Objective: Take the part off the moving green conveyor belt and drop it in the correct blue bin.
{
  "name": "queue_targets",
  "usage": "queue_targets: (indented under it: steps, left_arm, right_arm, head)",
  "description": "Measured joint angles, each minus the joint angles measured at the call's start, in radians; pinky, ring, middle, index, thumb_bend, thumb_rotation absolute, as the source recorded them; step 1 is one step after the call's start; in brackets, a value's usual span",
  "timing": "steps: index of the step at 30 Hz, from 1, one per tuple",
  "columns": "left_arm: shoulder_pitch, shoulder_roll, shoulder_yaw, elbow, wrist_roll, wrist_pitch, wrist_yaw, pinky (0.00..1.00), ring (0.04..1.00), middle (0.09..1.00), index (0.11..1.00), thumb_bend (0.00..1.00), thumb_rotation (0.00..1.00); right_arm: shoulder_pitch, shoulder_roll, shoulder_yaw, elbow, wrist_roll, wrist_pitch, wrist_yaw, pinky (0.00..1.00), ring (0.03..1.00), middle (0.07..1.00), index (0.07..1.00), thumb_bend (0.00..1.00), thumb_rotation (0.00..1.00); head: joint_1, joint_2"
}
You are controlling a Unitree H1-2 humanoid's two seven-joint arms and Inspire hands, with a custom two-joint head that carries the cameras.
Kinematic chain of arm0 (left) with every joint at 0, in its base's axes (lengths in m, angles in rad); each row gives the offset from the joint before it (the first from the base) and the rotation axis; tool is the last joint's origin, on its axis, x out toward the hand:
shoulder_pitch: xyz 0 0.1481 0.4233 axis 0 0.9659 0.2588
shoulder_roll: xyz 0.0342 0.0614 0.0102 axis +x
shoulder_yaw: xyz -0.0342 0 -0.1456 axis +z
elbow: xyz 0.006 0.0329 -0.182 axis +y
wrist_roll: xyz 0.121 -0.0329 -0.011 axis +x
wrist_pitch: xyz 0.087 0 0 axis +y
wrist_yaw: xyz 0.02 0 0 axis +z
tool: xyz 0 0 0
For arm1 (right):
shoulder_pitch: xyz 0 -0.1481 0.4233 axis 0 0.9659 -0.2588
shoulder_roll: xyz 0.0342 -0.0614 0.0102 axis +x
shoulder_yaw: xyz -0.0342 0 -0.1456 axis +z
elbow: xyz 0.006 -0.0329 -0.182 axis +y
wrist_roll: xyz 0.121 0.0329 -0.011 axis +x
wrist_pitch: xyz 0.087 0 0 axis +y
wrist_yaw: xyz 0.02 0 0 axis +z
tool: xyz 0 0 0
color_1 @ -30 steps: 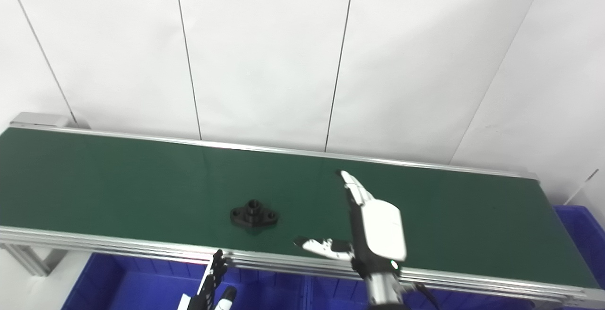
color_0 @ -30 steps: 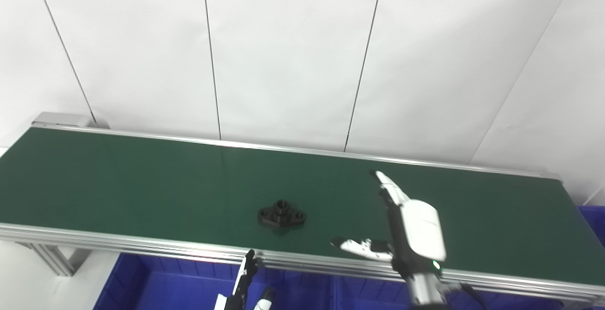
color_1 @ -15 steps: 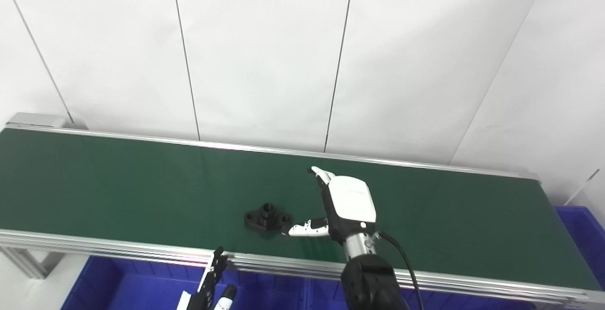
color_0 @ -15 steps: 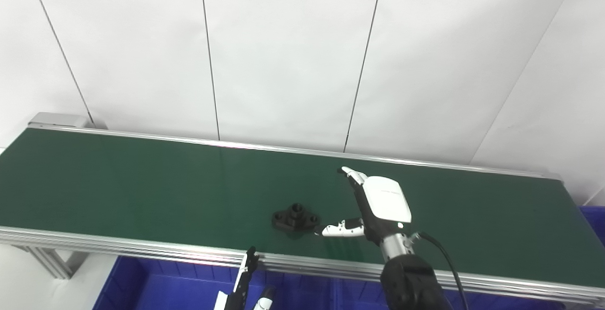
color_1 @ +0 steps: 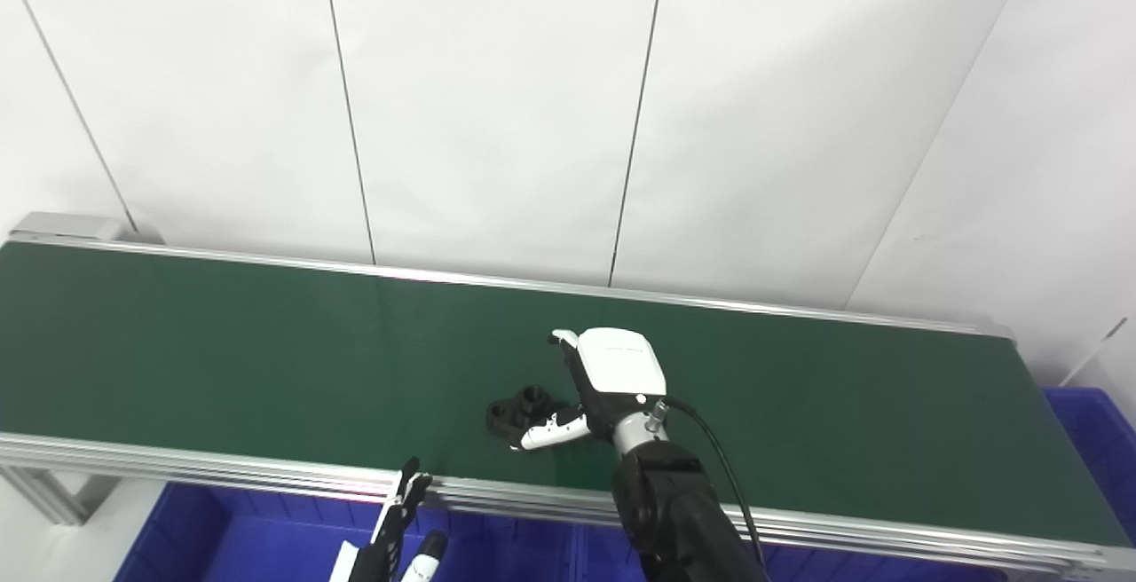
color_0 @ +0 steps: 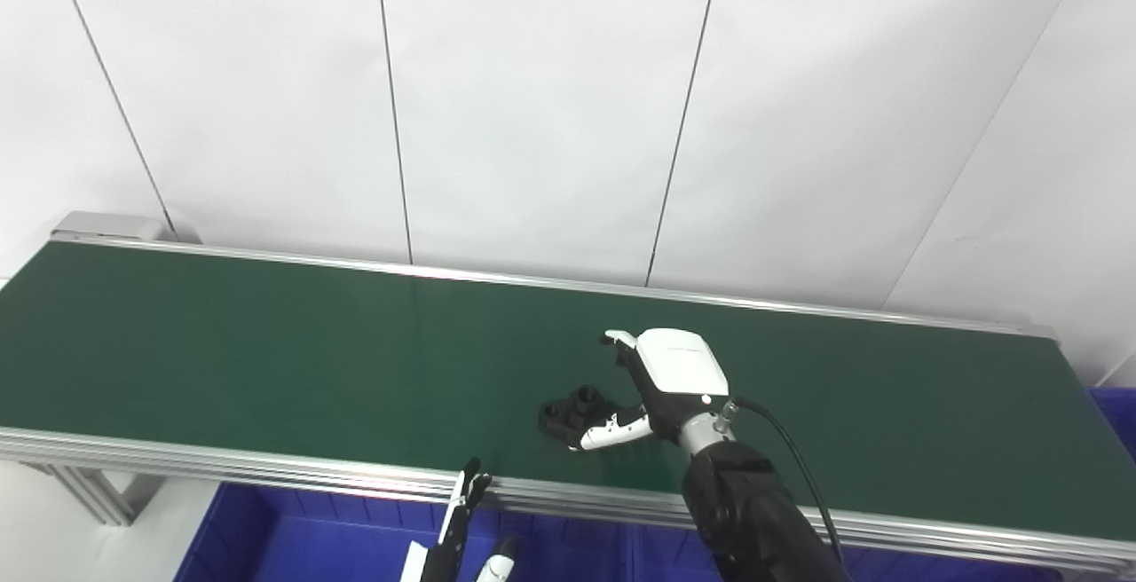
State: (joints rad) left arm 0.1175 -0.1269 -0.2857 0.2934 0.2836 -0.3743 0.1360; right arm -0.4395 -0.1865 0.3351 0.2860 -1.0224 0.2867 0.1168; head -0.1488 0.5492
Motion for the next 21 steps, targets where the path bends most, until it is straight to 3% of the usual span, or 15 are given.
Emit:
queue_targets:
  steps: [5, 7, 8, 10, 11, 13, 16, 18, 21]
  left_arm:
    - [0.001, 0.0, -0.004, -0.004, 0.0, 0.003, 0.0, 1.0, 0.97, 0.939, 1.0, 0.52, 0.89]
    - [0.002, 0.0, -0.005, -0.008, -0.001, 0.007, 0.0, 1.0, 0.969, 0.935, 1.0, 0.52, 0.89]
    - [0.003, 0.0, -0.006, -0.012, -0.002, 0.01, 0.0, 1.0, 0.963, 0.93, 1.0, 0.51, 0.88]
    - [0.007, 0.001, -0.009, -0.033, -0.002, 0.022, 0.0, 0.99, 0.96, 0.928, 1.0, 0.51, 0.88]
    - [0.009, 0.001, -0.01, -0.043, -0.002, 0.026, 0.0, 1.0, 0.96, 0.926, 1.0, 0.51, 0.88]
    - [0.013, 0.001, -0.011, -0.058, -0.003, 0.033, 0.0, 0.99, 0.95, 0.918, 1.0, 0.51, 0.87]
    - [0.018, 0.002, -0.013, -0.081, -0.006, 0.042, -0.001, 0.99, 0.944, 0.913, 1.0, 0.52, 0.87]
    - [0.02, 0.003, -0.014, -0.093, -0.016, 0.049, -0.003, 0.99, 0.938, 0.909, 1.0, 0.52, 0.87]
    - [0.025, 0.004, -0.015, -0.11, -0.021, 0.061, -0.004, 0.97, 0.918, 0.892, 1.0, 0.51, 0.86]
  right_arm:
    - [-0.011, -0.003, 0.009, 0.058, 0.034, 0.003, -0.004, 0.25, 0.363, 0.508, 0.783, 0.95, 0.5]
    - [-0.017, -0.004, 0.013, 0.08, 0.038, 0.003, -0.017, 0.26, 0.367, 0.506, 0.766, 0.86, 0.46]
    - [-0.023, -0.005, 0.016, 0.092, 0.042, 0.003, -0.018, 0.26, 0.356, 0.477, 0.723, 0.75, 0.4]
    - [-0.035, -0.012, 0.021, 0.112, 0.052, 0.004, -0.02, 0.25, 0.322, 0.428, 0.66, 0.65, 0.35]
    - [-0.041, -0.015, 0.023, 0.129, 0.054, 0.004, -0.029, 0.23, 0.291, 0.391, 0.547, 0.55, 0.22]
    - [-0.043, -0.025, 0.024, 0.138, 0.065, 0.004, -0.043, 0.19, 0.249, 0.328, 0.487, 0.51, 0.16]
    - [-0.046, -0.03, 0.042, 0.143, 0.081, 0.003, -0.083, 0.17, 0.226, 0.298, 0.477, 0.5, 0.15]
    - [-0.046, -0.031, 0.048, 0.151, 0.086, 0.002, -0.112, 0.21, 0.274, 0.362, 0.486, 0.5, 0.15]
    - [-0.043, -0.043, 0.05, 0.16, 0.098, 0.003, -0.148, 0.21, 0.271, 0.35, 0.483, 0.5, 0.15]
  head:
    - [0.009, 0.011]
    - [0.011, 0.014]
    - [0.011, 0.014]
    - [0.014, 0.02]
    - [0.018, 0.026]
    - [0.021, 0.031]
    - [0.025, 0.035]
    - [0.026, 0.038]
    - [0.022, 0.046]
